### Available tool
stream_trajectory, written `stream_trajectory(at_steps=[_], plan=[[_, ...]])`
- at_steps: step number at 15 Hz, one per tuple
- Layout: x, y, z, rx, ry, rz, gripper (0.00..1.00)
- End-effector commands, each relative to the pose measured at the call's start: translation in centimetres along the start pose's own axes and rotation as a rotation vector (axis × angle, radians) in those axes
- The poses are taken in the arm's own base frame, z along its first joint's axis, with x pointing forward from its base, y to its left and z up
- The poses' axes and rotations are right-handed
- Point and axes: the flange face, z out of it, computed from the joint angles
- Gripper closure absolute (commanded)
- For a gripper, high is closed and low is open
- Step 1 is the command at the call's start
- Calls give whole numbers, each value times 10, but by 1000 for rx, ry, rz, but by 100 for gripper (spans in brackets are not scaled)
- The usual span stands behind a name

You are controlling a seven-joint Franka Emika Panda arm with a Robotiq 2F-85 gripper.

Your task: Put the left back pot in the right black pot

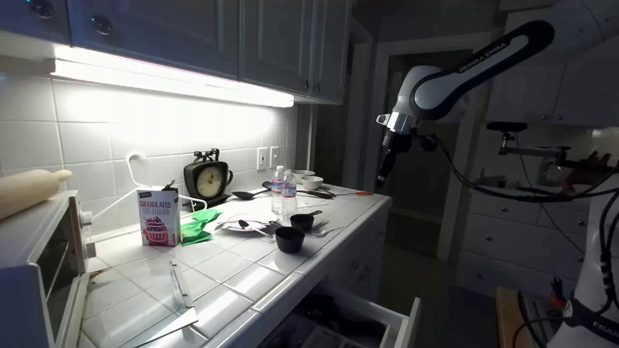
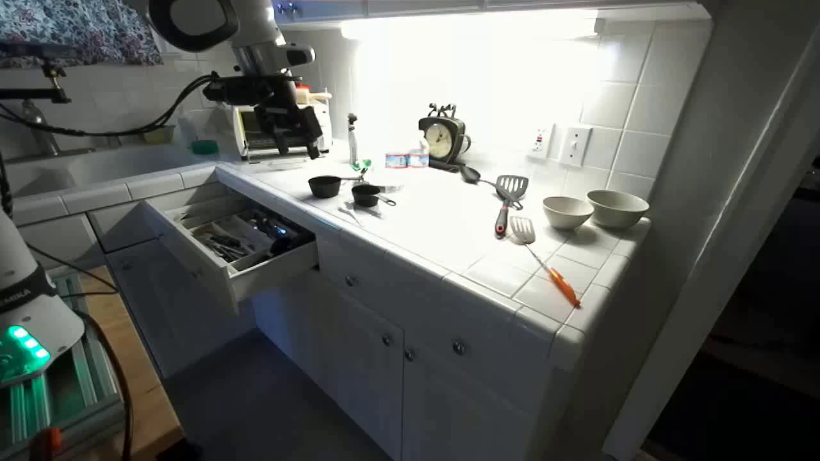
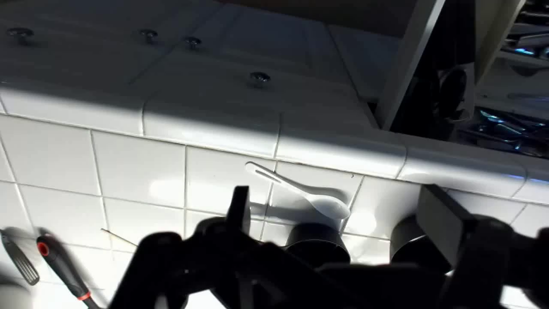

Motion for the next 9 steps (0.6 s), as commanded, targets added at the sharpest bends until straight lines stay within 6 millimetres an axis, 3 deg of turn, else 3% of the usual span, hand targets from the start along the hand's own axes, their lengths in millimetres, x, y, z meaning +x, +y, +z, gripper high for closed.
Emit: stream_trajectory(at_steps=[1, 6, 9], plan=[[0, 0, -1, 0, -1, 0, 0], [0, 0, -1, 0, -1, 0, 0], [11, -7, 5, 32, 24, -41, 0]])
